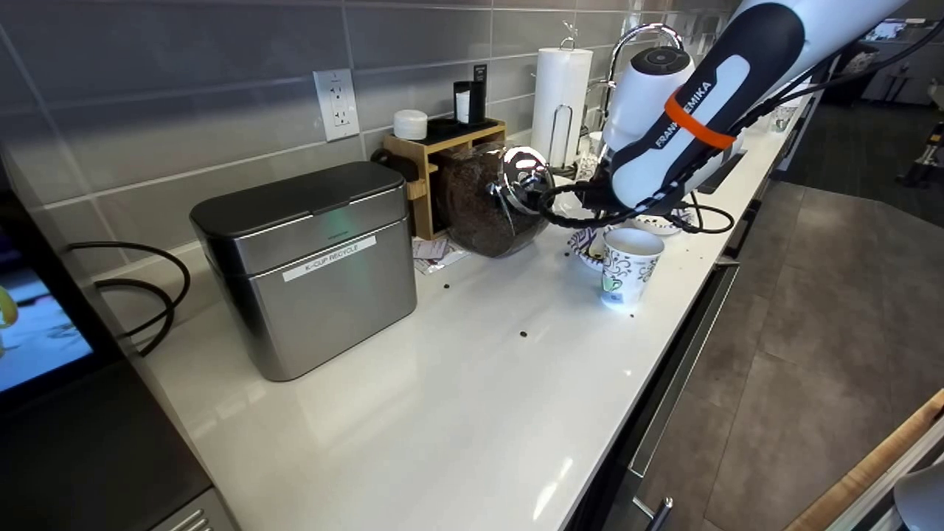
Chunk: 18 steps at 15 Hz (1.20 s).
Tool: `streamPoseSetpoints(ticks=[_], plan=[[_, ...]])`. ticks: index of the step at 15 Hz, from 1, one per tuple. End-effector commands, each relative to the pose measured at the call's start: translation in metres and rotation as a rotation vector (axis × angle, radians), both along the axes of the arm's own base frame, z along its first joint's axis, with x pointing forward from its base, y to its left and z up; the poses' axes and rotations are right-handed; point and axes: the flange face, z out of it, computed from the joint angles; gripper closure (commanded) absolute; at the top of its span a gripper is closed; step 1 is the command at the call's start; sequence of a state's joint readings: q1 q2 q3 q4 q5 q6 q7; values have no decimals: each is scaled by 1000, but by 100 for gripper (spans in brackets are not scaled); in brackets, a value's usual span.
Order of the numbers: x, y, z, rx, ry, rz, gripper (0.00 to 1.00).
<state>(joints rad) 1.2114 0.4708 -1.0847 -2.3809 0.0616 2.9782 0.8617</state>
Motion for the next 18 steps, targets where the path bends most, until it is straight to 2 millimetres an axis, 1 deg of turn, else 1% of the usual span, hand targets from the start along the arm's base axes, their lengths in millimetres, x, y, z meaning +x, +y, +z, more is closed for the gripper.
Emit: streamPoseSetpoints(ticks=[1,8,10,15,18], plan=[[-5,2,-1,49,48,2,97],[-8,5,-2,79,92,-13,97],[-5,0,-2,58,89,-41,97],[-1,-12,7,61,20,-91,97],[-2,-10,5,48,35,-84,97]])
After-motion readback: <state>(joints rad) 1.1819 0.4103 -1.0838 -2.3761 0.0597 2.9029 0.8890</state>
